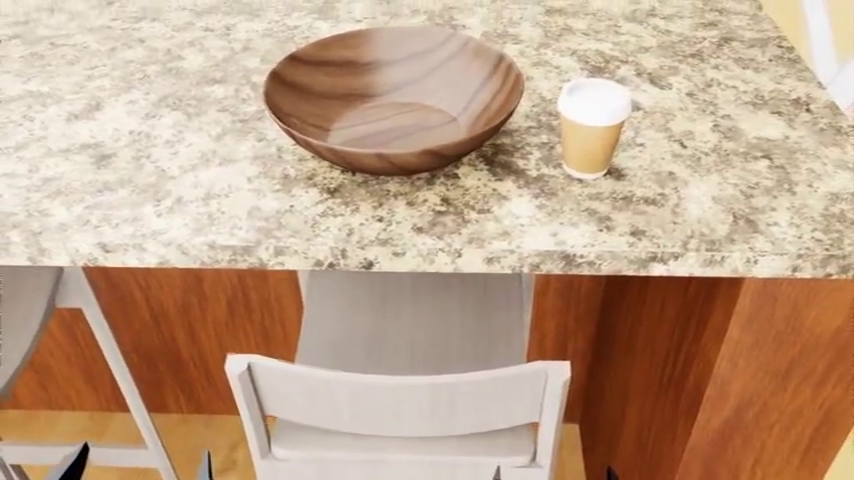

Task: Place the cup inside the bowl on the dining table and move the bowl to any counter.

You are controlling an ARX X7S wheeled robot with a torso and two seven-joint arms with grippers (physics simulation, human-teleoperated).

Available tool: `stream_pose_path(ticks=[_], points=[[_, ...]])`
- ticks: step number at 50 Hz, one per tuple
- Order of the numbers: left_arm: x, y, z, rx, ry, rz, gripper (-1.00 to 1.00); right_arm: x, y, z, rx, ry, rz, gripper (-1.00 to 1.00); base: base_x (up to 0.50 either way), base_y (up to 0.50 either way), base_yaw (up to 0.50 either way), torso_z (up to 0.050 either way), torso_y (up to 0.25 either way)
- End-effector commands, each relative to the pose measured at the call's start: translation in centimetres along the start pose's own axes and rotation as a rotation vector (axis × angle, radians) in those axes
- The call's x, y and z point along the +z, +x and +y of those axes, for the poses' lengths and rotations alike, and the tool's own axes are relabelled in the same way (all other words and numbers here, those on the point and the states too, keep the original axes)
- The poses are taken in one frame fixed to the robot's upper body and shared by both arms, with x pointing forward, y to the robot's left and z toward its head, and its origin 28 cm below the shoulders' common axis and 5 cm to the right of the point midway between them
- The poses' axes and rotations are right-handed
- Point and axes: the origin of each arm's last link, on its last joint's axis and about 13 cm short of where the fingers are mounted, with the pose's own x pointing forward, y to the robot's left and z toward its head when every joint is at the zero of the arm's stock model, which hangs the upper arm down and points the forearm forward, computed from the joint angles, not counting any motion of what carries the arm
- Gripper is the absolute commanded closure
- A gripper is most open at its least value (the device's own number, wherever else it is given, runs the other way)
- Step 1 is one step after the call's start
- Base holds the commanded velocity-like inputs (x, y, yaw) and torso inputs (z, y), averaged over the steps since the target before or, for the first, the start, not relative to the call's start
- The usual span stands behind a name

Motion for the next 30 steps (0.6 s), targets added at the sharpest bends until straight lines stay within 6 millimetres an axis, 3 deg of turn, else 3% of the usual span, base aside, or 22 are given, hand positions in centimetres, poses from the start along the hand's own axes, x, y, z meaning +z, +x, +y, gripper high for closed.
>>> stream_pose_path(ticks=[1,19,30], points=[[0.04,-0.05,0.08,0.003,0.001,-0.005,-1.0,0.04,-0.03,-0.03,-0.004,0.002,-0.003,-1.0,0.0,0.0,0.0,0.05,0.0],[0.08,0.0,0.0,0.003,-0.003,-0.009,-1.0,0.0,-0.02,0.0,-0.003,0.007,0.001,-1.0,0.0,0.0,0.0,0.05,0.0],[0.3,0.0,-0.09,0.003,-0.012,-0.021,-1.0,-0.05,0.03,-0.02,-0.003,0.009,0.005,-1.0,0.0,0.0,0.0,0.001,0.0]])
